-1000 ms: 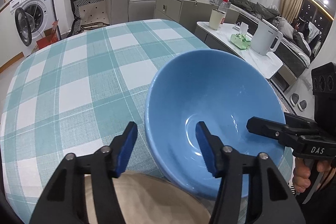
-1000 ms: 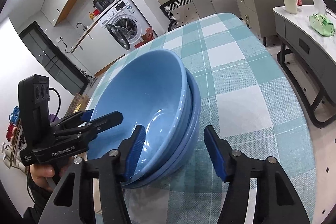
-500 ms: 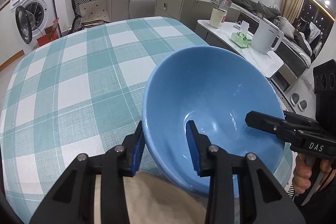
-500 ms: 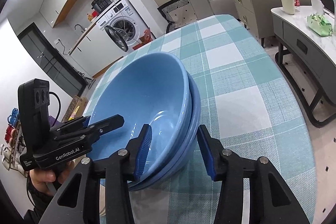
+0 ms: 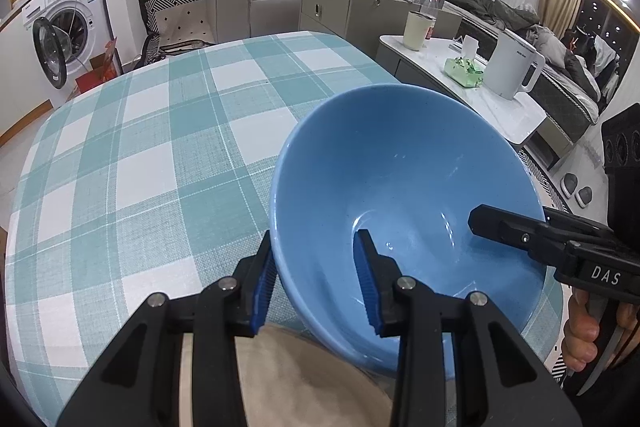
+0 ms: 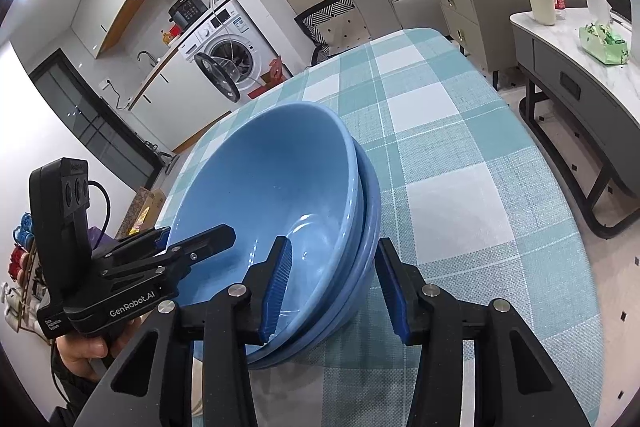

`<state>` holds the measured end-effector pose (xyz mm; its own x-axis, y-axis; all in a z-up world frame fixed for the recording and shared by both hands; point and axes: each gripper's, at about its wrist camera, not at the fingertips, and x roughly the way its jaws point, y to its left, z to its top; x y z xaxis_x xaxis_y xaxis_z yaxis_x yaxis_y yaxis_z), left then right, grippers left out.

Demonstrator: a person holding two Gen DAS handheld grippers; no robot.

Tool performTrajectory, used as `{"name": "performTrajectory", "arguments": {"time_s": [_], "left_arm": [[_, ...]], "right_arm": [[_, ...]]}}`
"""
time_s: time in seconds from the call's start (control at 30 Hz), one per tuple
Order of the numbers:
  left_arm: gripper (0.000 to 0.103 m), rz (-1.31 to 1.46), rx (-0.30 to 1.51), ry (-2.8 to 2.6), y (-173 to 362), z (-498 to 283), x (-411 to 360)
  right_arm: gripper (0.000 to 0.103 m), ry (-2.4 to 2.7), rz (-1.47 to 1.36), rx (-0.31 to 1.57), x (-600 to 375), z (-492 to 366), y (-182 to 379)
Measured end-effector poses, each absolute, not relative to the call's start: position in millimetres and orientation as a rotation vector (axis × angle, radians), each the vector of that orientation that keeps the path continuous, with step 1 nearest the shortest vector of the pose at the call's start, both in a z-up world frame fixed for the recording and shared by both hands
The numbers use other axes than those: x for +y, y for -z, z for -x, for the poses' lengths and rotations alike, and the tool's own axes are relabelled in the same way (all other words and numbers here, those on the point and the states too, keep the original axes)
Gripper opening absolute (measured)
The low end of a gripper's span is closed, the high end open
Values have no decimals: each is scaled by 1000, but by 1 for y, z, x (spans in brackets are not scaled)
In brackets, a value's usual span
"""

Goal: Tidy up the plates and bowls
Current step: 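Lift the nested blue bowls with both grippers and carry them over the cream plates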

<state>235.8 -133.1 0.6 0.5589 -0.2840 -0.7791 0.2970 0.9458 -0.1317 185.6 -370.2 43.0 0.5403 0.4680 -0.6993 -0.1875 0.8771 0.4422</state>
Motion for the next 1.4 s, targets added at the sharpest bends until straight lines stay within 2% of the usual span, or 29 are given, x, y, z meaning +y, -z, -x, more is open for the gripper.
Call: {"name": "performTrajectory", "arguments": {"time_s": [0.8,1.4], "left_arm": [[36,6,858,343,-29,-219,-126],[36,32,787,274,-57,-186,-86]], "right_arm": [[45,-401,-311,848,-363,-166,-74],[45,-462,-258,812,-323,-153,-100]]}}
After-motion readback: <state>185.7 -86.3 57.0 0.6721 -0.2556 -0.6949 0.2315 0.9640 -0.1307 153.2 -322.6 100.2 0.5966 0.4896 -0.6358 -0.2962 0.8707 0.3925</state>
